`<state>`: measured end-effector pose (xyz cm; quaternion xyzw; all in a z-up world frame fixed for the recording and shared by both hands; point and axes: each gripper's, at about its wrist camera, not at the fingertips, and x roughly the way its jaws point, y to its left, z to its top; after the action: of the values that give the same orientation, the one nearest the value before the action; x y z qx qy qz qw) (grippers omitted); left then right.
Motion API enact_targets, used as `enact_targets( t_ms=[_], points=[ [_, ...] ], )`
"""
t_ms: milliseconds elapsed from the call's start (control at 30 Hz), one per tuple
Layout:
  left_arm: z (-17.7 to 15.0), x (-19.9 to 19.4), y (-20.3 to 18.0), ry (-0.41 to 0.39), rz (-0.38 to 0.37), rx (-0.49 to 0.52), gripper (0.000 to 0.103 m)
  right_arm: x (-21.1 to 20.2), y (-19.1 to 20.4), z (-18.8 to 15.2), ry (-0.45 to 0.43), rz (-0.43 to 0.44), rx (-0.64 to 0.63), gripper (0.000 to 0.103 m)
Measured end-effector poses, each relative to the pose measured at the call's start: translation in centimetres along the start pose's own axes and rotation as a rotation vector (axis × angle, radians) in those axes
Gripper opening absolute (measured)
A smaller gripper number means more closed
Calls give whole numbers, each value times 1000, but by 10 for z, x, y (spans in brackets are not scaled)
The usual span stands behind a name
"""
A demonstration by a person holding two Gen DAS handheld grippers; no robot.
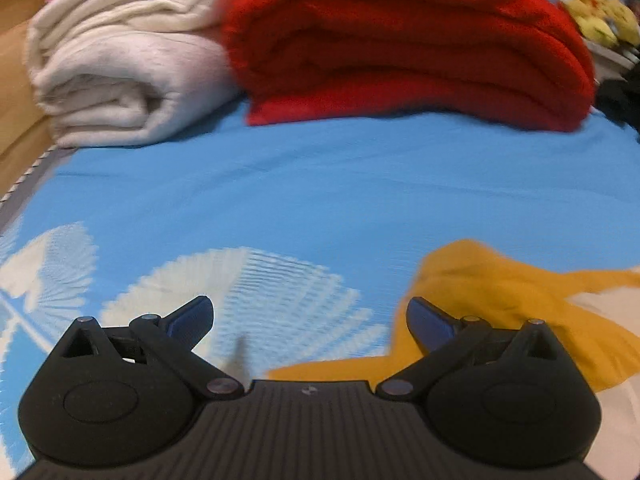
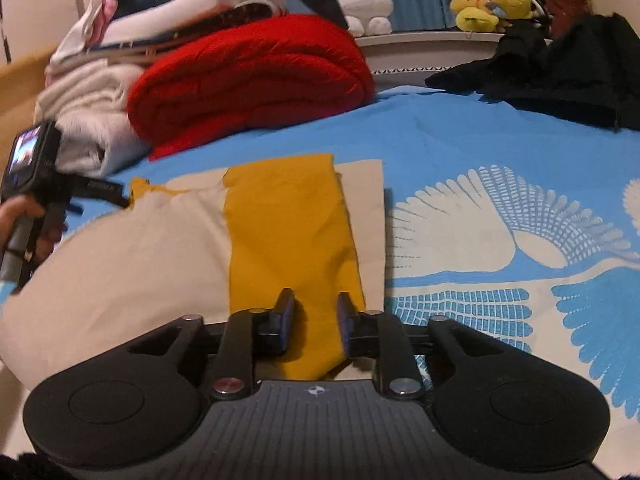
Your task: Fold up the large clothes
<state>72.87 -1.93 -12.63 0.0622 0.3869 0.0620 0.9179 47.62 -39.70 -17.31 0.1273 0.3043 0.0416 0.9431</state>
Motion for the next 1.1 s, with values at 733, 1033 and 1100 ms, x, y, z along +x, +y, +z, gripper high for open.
enact_targets(
  t_ms=[733, 1033, 1100],
  points=[
    [-278, -364, 47, -121, -180, 9, 103, -263, 139, -100, -241, -215, -72, 102],
    [-303, -361, 26, -154, -191, 47, 103, -243, 153, -129, -240, -265, -116, 102],
    [-301, -352, 20, -145, -187, 56, 103, -231, 155, -129, -223, -268, -123, 102]
  ],
)
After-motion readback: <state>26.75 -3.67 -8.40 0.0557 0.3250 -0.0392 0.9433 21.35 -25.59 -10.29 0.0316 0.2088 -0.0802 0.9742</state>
